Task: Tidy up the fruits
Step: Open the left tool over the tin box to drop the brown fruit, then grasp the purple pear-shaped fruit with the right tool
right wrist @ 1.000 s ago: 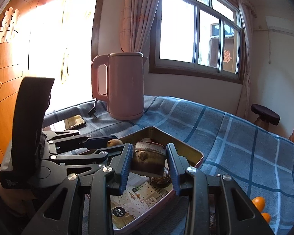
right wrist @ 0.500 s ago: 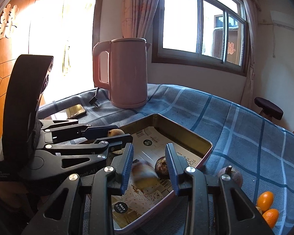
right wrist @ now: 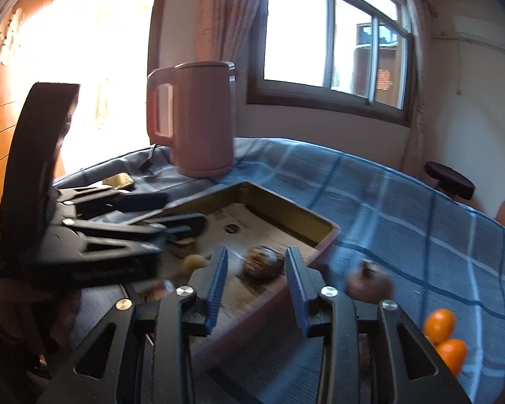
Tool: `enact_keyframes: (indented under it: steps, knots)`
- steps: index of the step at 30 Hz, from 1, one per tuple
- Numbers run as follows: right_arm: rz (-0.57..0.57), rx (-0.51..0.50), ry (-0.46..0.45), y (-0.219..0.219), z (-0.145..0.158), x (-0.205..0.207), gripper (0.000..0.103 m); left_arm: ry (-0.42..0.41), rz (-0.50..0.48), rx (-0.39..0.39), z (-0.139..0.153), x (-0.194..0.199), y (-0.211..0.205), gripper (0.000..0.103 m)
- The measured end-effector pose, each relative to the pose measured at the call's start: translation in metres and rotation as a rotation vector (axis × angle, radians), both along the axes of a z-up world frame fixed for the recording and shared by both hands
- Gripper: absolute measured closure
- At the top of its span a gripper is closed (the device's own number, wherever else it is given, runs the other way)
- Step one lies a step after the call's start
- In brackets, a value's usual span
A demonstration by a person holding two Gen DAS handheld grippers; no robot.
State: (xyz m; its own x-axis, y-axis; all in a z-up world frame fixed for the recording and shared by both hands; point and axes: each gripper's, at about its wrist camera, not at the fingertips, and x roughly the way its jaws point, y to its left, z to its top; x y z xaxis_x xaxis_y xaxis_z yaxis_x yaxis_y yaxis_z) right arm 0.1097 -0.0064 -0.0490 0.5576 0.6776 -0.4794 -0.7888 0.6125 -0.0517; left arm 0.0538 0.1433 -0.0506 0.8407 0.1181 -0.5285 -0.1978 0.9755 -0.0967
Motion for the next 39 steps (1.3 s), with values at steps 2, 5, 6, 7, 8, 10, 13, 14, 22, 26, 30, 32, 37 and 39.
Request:
enact_keyframes:
  steps: [2, 5, 6, 7, 8, 10, 13, 14, 22, 26, 30, 32, 37, 39]
  knots:
    - [-0.049, 0.010, 0.001, -0.021, 0.002, 0.004, 0.055, -0.013, 0.002, 0.003, 0.002, -0.003, -0.004, 0.034]
    - [-0.135, 0.031, 0.016, -0.057, 0.004, 0.013, 0.055, -0.034, -0.008, 0.005, 0.006, -0.004, -0.012, 0.032]
    - [-0.167, 0.038, 0.022, -0.071, 0.005, 0.016, 0.055, -0.041, -0.013, 0.005, 0.007, -0.004, -0.015, 0.032]
    - [-0.195, 0.043, 0.026, -0.082, 0.006, 0.019, 0.054, -0.046, -0.018, 0.005, 0.008, -0.004, -0.019, 0.030]
    - [-0.228, 0.045, 0.027, -0.095, 0.006, 0.022, 0.053, -0.052, -0.022, 0.005, 0.009, -0.004, -0.022, 0.029]
    - [-0.271, 0.038, 0.023, -0.111, 0.005, 0.025, 0.051, -0.066, -0.036, 0.010, 0.011, -0.003, -0.031, 0.028]
    - [-0.291, 0.040, 0.041, -0.125, 0.003, 0.030, 0.050, -0.069, -0.049, 0.022, 0.011, 0.001, -0.042, 0.026]
    - [-0.288, 0.036, 0.047, -0.124, 0.002, 0.032, 0.048, -0.067, -0.054, 0.024, 0.010, 0.003, -0.045, 0.026]
    - [-0.198, -0.061, 0.075, -0.074, -0.001, 0.050, 0.037, -0.064, -0.039, 0.047, 0.013, 0.013, -0.047, 0.018]
    - [-0.183, -0.111, 0.128, -0.044, -0.008, 0.068, 0.037, -0.090, -0.001, 0.040, 0.019, 0.011, -0.035, 0.008]
    - [-0.187, -0.133, 0.188, -0.023, -0.018, 0.088, 0.037, -0.094, 0.005, 0.031, 0.020, 0.010, -0.030, 0.008]
    - [-0.192, -0.154, 0.199, -0.013, -0.023, 0.095, 0.037, -0.092, 0.003, 0.028, 0.019, 0.011, -0.028, 0.007]
    - [-0.217, -0.190, 0.260, -0.004, -0.035, 0.110, 0.037, -0.088, 0.002, 0.022, 0.017, 0.010, -0.029, 0.007]
    - [-0.233, -0.192, 0.272, -0.005, -0.038, 0.115, 0.039, -0.083, -0.006, 0.024, 0.017, 0.012, -0.032, 0.007]
